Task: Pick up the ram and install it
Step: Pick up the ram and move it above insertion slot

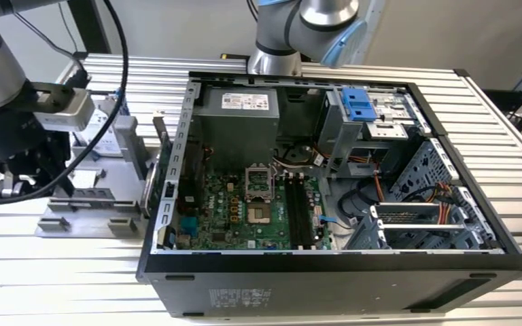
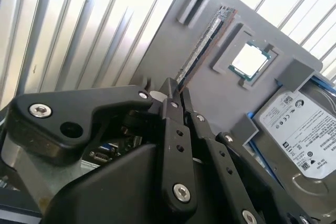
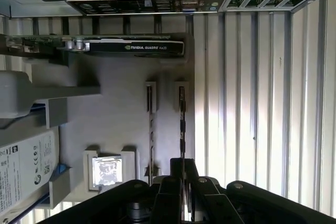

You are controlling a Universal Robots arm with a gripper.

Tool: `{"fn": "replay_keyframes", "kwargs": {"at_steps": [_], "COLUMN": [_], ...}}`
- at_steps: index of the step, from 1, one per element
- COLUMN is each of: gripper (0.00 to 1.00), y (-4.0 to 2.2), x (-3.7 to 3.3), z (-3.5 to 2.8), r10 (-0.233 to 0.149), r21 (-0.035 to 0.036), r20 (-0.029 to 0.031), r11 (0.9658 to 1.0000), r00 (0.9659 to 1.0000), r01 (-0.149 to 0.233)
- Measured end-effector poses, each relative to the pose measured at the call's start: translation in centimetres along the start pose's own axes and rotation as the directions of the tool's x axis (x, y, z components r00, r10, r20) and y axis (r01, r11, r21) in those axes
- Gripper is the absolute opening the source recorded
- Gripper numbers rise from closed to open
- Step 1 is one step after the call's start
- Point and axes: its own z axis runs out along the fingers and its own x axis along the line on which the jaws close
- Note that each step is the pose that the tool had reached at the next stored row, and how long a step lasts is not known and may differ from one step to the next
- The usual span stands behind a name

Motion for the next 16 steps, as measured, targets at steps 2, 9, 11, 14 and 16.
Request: {"fn": "replay_keyframes", "kwargs": {"at_steps": [2,9,11,14,16], "gripper": [0.00,0.00,0.00,0.00,0.00], "y": [0.00,-0.01,-0.02,-0.02,-0.02], "x": [0.01,0.06,0.07,0.09,0.11], "z": [-0.33,-1.63,-2.04,-2.60,-2.96], "r10": [0.000,0.000,0.000,0.000,0.000], "r21": [0.0000,-0.0001,-0.0001,0.0000,-0.0001], "r20": [0.0000,-0.0001,-0.0001,0.0000,0.0000], "r11": [1.0000,1.0000,1.0000,1.0000,1.0000], "r00": [1.0000,1.0000,1.0000,1.0000,1.0000], "r01": [0.000,0.000,0.000,0.000,0.000]}}
